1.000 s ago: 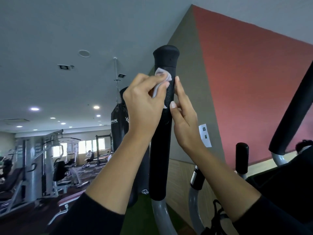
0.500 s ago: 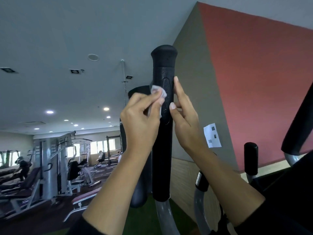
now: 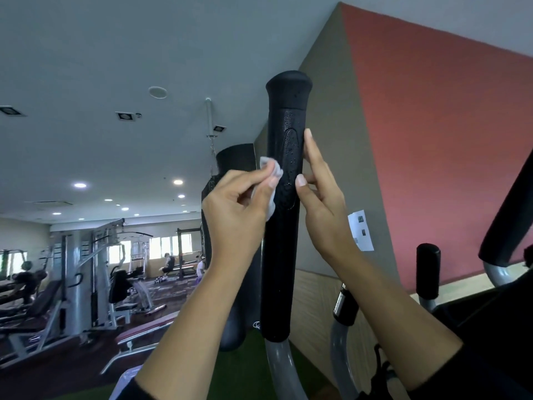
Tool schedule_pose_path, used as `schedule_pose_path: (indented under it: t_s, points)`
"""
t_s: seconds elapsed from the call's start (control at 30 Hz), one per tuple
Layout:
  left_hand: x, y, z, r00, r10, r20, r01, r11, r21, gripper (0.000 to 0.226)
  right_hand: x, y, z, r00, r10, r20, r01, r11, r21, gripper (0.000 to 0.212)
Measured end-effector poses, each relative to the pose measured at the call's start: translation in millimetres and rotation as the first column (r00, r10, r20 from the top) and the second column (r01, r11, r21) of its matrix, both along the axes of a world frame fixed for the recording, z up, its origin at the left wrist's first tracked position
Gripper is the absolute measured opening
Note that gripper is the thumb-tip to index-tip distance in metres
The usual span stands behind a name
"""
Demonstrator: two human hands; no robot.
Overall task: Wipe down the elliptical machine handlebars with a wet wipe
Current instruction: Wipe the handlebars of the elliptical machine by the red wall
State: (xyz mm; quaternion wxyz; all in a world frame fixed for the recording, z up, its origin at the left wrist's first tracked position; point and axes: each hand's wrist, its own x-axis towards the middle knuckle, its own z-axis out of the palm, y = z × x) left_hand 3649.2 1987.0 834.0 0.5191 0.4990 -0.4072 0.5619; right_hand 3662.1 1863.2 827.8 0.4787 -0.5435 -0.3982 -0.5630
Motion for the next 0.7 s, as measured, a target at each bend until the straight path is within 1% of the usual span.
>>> schedule_pose_path:
  t_s: [0.07,0.1,0.23,0.33,0.43,0.5,0.63,0.7]
  points:
    - [-6,-1,3,0.999,-0.024,-0.025,0.023,1.000,-0.014,0.020,-1,-1,0,1.000,0.026,-0.017,-0.026,1.000,0.002,0.056]
    - [-11,-2,8,1.000,-0.009,-0.016,0.008,1.000,-0.027,0.018,-1,-1,1,0.999,0.037,-0.021,-0.037,0.999,0.006,0.055]
    - [-21,-12,37,0.977,0.171,0.125,-0.163,0.984,-0.072,0.018,-1,1,5,0.998,0.060,-0.026,-0.060,0.998,0.027,0.054]
    - [-16,-19,39,0.953,0.251,0.171,-0.234,0.966,-0.114,0.017,-1,1,6,0.996,0.087,-0.023,-0.087,0.996,0.022,0.054]
    - [-12,-19,27,0.929,0.314,0.198,-0.304,0.949,-0.078,0.017,0,1,6,0.993,0.116,-0.025,-0.115,0.993,0.024,0.056]
    - [-14,-17,25,0.927,0.325,0.189,-0.318,0.946,-0.067,0.015,1,1,6,0.990,0.139,-0.040,-0.138,0.990,0.031,0.059]
    - [-27,-25,44,0.931,0.299,0.212,-0.278,0.953,-0.123,0.014,-2,0,6,0.984,0.171,-0.046,-0.169,0.985,0.038,0.056]
    - [-29,-32,50,0.910,0.342,0.235,-0.325,0.940,-0.108,0.012,-2,-1,6,0.982,0.184,-0.043,-0.183,0.983,0.029,0.056]
